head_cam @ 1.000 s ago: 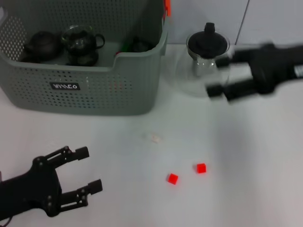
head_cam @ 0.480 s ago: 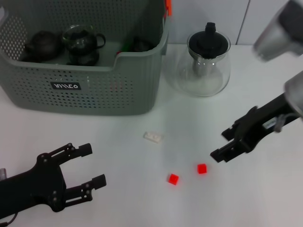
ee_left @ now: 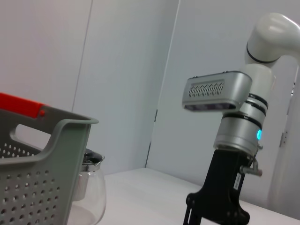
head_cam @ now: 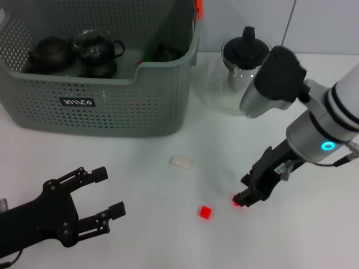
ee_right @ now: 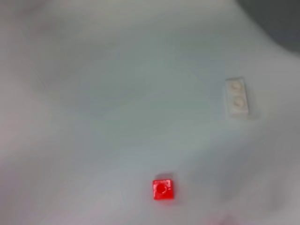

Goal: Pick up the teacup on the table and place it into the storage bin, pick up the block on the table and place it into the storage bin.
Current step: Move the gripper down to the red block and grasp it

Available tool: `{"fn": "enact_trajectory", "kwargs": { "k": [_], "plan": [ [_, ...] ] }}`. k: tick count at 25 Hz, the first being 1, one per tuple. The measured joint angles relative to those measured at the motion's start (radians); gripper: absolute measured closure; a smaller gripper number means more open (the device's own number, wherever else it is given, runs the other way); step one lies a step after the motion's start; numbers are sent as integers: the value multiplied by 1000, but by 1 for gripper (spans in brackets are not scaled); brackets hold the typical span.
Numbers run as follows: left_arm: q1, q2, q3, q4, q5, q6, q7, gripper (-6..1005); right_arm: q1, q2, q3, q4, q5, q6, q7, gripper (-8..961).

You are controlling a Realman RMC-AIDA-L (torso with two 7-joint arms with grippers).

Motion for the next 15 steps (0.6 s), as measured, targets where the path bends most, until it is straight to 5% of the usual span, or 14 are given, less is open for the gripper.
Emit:
{"fn": "enact_trajectory", "kwargs": {
  "k": [15],
  "plan": [
    [0, -1, -1, -7, 0, -6, 0, 174, -6, 2, -76, 99, 4, 126, -1, 450]
  ]
}}
